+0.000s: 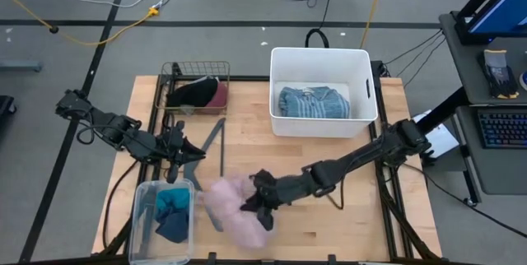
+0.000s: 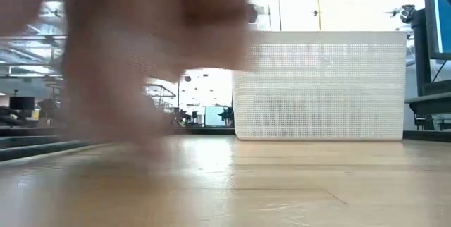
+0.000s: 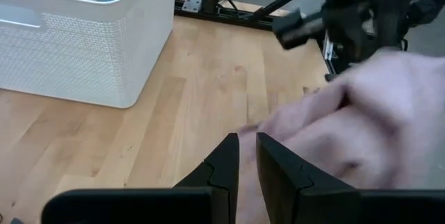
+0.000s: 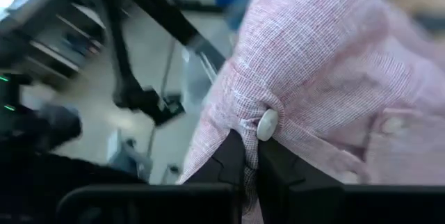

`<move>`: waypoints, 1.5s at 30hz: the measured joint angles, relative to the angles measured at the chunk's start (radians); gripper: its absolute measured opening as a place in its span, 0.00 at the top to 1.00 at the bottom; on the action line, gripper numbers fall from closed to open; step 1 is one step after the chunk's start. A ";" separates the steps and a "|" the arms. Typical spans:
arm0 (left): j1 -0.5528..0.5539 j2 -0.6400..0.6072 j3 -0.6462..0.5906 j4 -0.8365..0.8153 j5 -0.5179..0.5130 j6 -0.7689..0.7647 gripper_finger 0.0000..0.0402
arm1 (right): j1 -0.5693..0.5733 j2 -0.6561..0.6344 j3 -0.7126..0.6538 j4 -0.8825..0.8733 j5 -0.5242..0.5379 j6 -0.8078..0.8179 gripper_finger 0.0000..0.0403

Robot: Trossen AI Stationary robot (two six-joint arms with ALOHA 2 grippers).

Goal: Pick & Place Cloths
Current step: Put the pink shirt into the white bin

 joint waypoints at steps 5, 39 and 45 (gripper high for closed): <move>0.000 0.000 0.000 0.002 0.000 0.004 0.88 | -0.026 -0.011 0.000 0.217 0.003 -0.105 0.98; 0.082 0.000 0.000 0.218 -0.001 0.053 0.88 | -0.459 -0.736 0.003 -0.242 0.133 -0.845 0.98; 0.135 0.000 0.000 0.248 -0.023 0.060 0.88 | -0.530 -0.855 0.003 -0.457 0.294 -0.882 0.98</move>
